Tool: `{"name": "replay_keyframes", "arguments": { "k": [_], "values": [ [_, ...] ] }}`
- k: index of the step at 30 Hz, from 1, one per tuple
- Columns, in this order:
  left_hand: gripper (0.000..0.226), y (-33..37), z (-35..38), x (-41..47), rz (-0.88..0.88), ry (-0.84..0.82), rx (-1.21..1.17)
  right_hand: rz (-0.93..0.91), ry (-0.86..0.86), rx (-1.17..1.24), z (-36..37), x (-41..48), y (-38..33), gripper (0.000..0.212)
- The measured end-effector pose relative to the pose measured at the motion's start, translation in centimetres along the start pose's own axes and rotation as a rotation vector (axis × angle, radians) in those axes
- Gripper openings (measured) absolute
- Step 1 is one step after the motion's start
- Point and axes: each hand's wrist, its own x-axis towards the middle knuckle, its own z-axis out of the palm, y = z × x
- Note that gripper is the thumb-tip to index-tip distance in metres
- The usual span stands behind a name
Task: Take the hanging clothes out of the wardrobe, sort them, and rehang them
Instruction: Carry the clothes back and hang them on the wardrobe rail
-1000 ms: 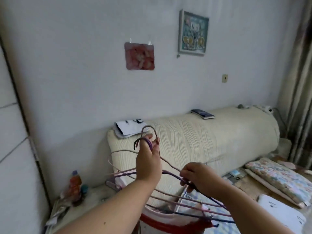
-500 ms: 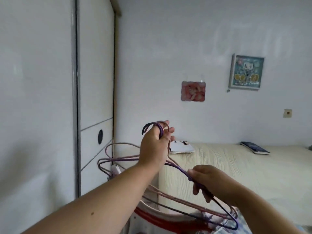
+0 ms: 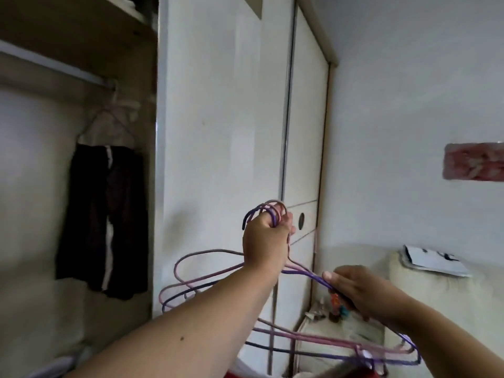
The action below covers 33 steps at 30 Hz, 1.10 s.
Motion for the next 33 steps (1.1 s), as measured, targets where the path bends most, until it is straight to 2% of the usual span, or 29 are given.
{"name": "replay_keyframes", "arguments": {
  "k": [4, 11, 16, 20, 26, 28, 30, 33],
  "values": [
    [0.010, 2.7, -6.0, -1.1, 0.015, 0.110, 0.038, -0.102, -0.112, 0.001, 4.0, 0.2, -4.0, 0.045],
    [0.024, 8.2, -14.7, 0.5, 0.120, 0.236, 0.055, -0.257, -0.269, 0.030, 9.8, 2.5, -13.1, 0.053],
    [0.027, 11.6, -20.2, 4.6, 0.185, 0.266, 0.148, -0.333, -0.374, 0.080, 11.5, 4.7, -19.7, 0.043],
    [0.031, 13.8, -24.9, 9.9, 0.209, 0.263, 0.199, -0.462, -0.289, 0.123, 13.0, 7.6, -24.9, 0.020],
    [0.020, 17.4, -30.7, 19.5, 0.279, 0.181, 0.246, -0.662, -0.168, 0.111, 16.2, 14.6, -33.0, 0.036],
    [0.015, 19.1, -32.8, 23.1, 0.349, 0.168, 0.435, -0.668, -0.108, 0.153, 17.0, 17.2, -35.6, 0.038],
    [0.019, 21.0, -34.5, 26.3, 0.405, 0.167, 0.623, -0.658, -0.057, 0.202, 17.6, 19.5, -38.0, 0.035],
    [0.024, 22.9, -35.8, 30.7, 0.452, 0.181, 0.774, -0.669, 0.010, 0.260, 18.3, 22.7, -41.2, 0.027]
  ]
}}
